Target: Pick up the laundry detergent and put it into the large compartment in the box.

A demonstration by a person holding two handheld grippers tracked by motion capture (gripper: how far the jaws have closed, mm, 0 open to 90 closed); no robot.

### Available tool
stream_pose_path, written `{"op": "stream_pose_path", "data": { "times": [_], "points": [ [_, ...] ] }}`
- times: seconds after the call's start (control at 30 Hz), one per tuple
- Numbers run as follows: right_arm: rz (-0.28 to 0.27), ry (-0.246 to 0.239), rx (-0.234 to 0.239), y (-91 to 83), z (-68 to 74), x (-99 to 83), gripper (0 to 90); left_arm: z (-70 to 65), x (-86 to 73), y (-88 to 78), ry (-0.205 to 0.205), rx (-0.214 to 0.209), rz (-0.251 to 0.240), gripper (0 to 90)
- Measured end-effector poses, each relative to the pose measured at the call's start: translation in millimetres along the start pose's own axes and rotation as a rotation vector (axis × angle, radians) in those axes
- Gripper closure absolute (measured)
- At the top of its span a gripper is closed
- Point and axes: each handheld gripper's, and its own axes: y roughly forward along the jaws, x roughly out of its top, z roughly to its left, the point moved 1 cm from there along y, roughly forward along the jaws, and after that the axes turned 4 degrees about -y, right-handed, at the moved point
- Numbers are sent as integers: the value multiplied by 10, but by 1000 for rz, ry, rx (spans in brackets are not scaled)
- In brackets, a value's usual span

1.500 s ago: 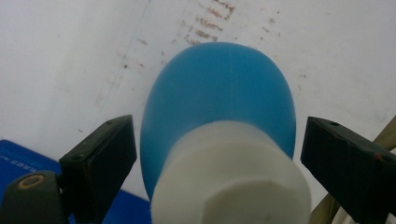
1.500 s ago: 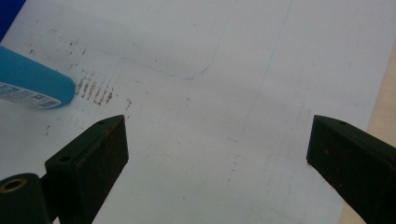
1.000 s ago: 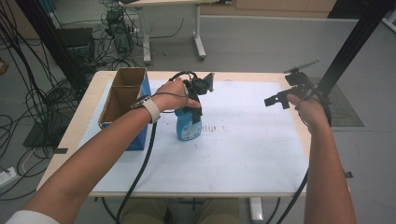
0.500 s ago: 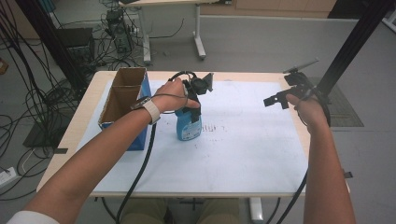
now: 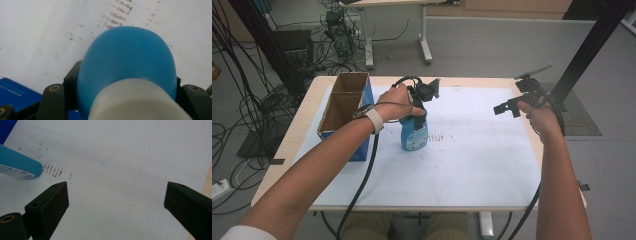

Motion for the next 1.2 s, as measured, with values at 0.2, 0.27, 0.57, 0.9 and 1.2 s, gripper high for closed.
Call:
{"op": "stream_pose_path", "data": {
  "times": [0.2,0.27,0.57,0.9,1.2],
  "points": [
    [0,1,0,-3,-2,-5,59,7,-3,2,1,-6,-1,386],
    [0,2,1,-3,-5,-7,59,6,3,2,1,-6,2,388],
    [0,6,0,-5,-10,-13,59,18,9,1,5,-8,4,390],
    [-1,7,-1,-16,-7,-21,60,15,9,1,4,-8,5,389],
    [0,8,-1,-20,-11,-21,60,13,6,1,4,-7,4,389]
  ]
}}
